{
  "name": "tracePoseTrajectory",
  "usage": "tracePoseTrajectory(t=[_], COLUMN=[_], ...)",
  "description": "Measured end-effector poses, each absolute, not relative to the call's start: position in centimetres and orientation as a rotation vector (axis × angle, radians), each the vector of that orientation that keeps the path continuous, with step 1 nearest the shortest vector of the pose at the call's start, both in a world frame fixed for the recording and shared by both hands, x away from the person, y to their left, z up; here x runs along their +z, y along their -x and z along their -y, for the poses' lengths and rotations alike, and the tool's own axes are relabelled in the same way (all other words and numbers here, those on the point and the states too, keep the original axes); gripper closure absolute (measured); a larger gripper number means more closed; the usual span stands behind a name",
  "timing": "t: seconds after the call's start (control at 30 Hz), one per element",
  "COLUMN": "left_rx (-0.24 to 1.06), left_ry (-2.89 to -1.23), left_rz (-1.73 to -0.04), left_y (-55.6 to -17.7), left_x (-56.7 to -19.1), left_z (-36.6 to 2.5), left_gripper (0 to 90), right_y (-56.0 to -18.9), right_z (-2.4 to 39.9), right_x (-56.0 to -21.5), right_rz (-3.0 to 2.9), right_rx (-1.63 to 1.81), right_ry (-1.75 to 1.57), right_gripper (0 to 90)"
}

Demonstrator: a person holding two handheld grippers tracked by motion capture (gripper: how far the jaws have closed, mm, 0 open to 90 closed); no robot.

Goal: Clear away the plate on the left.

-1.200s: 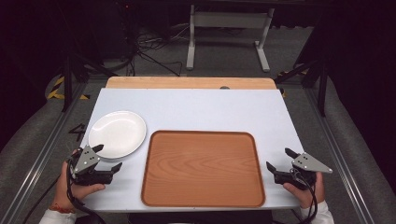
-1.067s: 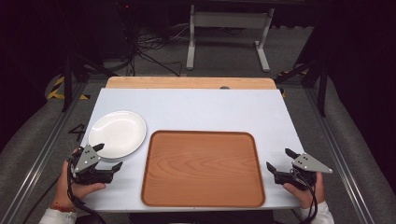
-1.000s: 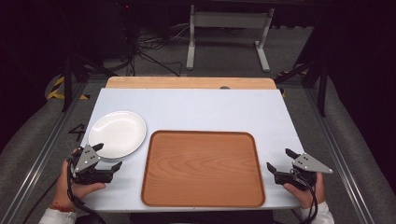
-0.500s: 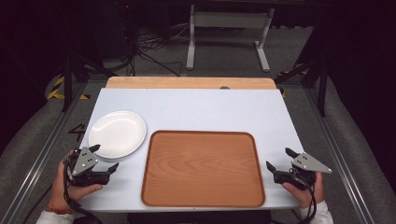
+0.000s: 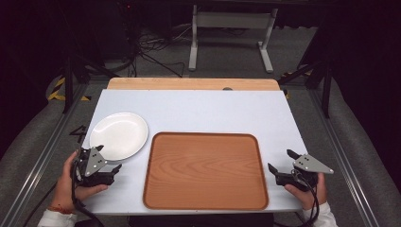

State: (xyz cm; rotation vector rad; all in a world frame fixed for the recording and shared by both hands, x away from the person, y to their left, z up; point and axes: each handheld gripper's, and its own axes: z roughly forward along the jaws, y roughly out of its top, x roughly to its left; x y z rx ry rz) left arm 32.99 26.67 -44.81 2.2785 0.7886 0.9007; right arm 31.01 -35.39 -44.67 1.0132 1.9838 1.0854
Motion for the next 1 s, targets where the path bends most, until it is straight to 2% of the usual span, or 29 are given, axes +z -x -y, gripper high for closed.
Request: tracePoseTrajectory(t=[0.07, 0.4, 0.57, 0.83, 0.9, 1.0], left_rx=[0.904, 1.13, 1.209, 1.264, 1.239, 1.183], left_ry=[-2.297, -2.497, -2.574, -2.655, -2.678, -2.713], left_rz=[-0.78, -0.679, -0.618, -0.538, -0.517, -0.481], left_y=[-33.3, -34.2, -34.7, -34.9, -34.8, -34.8], left_x=[-45.0, -45.5, -45.7, -46.0, -46.0, -46.0], left_z=[-26.4, -24.4, -23.6, -22.6, -22.5, -22.4], left_gripper=[14.3, 18.2, 23.5, 33.1, 39.3, 54.0], right_y=[-31.0, -31.1, -31.1, -31.1, -31.0, -31.1], right_z=[35.3, 35.3, 35.4, 35.3, 35.3, 35.3], right_x=[-44.7, -44.8, -44.8, -44.8, -44.7, -44.8], right_rz=[-1.984, -1.992, -1.987, -1.989, -1.986, -1.989], right_rx=[1.085, 1.079, 1.083, 1.079, 1.081, 1.081], right_ry=[-1.013, -1.015, -1.019, -1.015, -1.014, -1.015], right_gripper=[12.7, 12.7, 12.8, 12.8, 12.9, 12.9])
